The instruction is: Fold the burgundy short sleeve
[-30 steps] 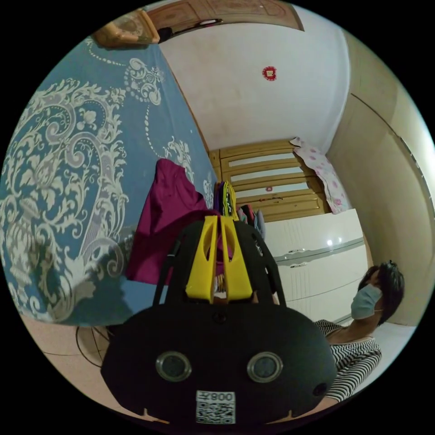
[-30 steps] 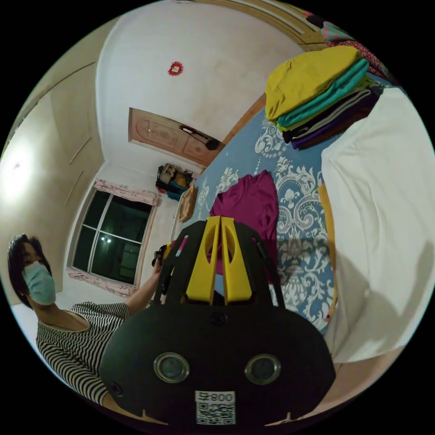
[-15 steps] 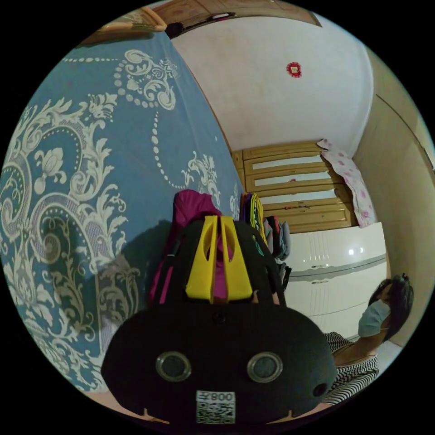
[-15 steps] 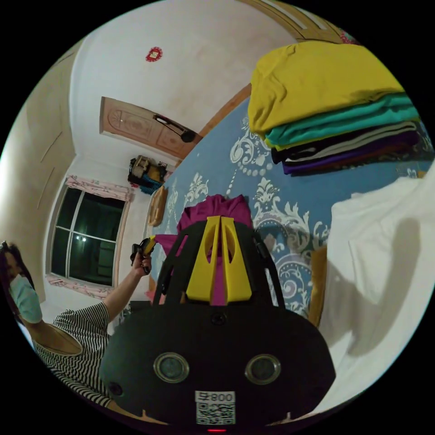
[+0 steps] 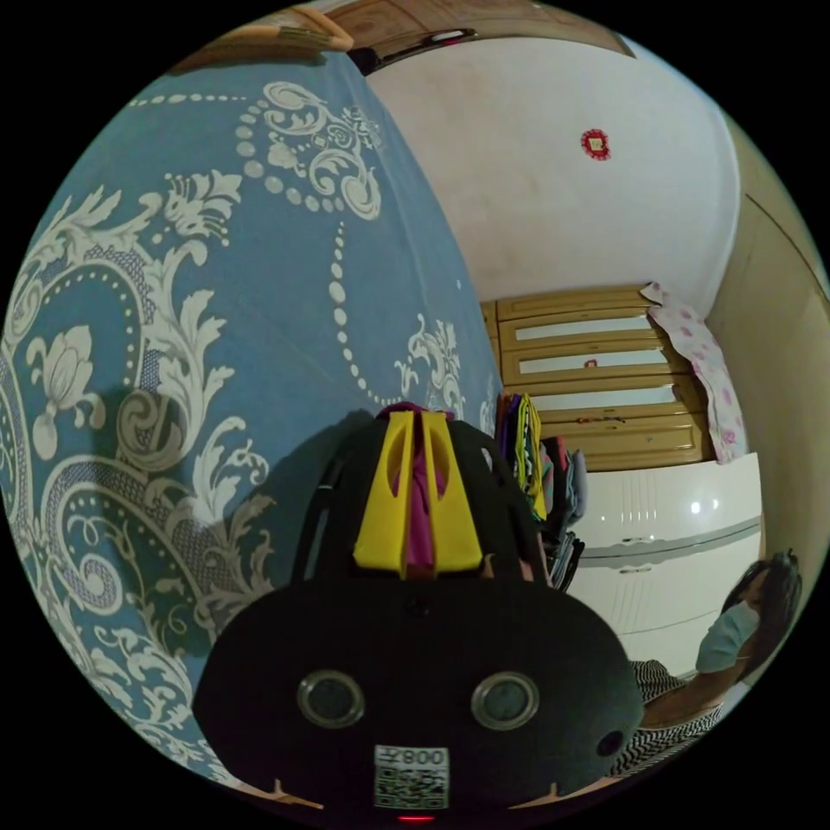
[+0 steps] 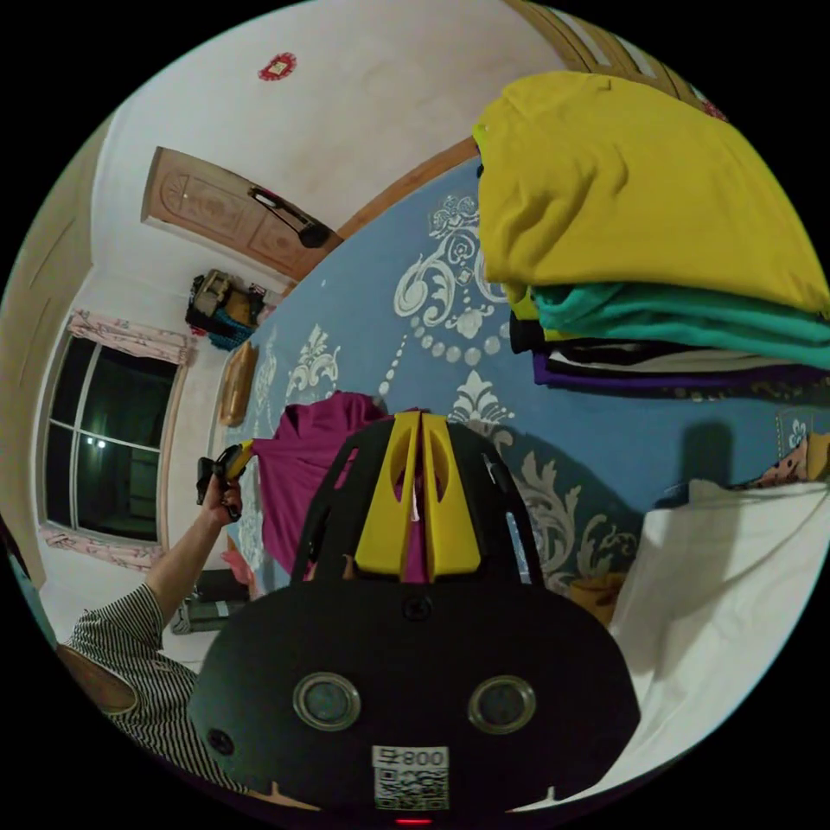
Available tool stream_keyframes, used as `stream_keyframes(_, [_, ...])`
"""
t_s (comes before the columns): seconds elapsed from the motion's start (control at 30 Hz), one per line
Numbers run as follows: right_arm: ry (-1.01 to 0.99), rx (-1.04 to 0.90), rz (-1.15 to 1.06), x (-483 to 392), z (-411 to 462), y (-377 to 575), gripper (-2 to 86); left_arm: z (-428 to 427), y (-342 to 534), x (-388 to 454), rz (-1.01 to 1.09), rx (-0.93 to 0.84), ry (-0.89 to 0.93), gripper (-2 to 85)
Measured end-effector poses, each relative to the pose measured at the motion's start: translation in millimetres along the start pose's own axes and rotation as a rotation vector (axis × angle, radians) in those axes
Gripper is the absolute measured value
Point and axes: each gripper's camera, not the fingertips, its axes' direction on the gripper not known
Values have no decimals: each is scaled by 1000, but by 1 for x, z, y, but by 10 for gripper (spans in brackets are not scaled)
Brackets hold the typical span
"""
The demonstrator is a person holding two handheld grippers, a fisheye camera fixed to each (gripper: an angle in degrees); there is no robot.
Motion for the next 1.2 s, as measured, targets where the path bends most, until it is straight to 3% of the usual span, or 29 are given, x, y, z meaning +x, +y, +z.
stream_keyframes(0.27, [108, 52, -85, -40, 23, -23, 4, 11, -10, -43, 67, 48, 17, 49])
stream_keyframes(0.5, [113, 96, -176, -83, 46, -34, 2, 72, 12, -26, 347, -164, -62, 39])
stream_keyframes(0.6, [62, -5, -316, -113, 78, -38, 2, 102, 18, -20, 455, -214, -154, 34])
stream_keyframes(0.8, [219, -181, -468, -155, 149, -54, 1, 107, 17, -35, 487, -81, -245, 29])
stream_keyframes(0.9, [250, -203, -476, -160, 169, -62, 1, 89, 10, -67, 404, 11, -334, 27])
stream_keyframes(1.03, [274, -204, -479, -164, 185, -70, 1, 64, 12, -116, 284, 132, -315, 23])
stream_keyframes(1.2, [326, -210, -517, -175, 206, -78, 0, 124, 27, -101, 525, -66, -354, 17])
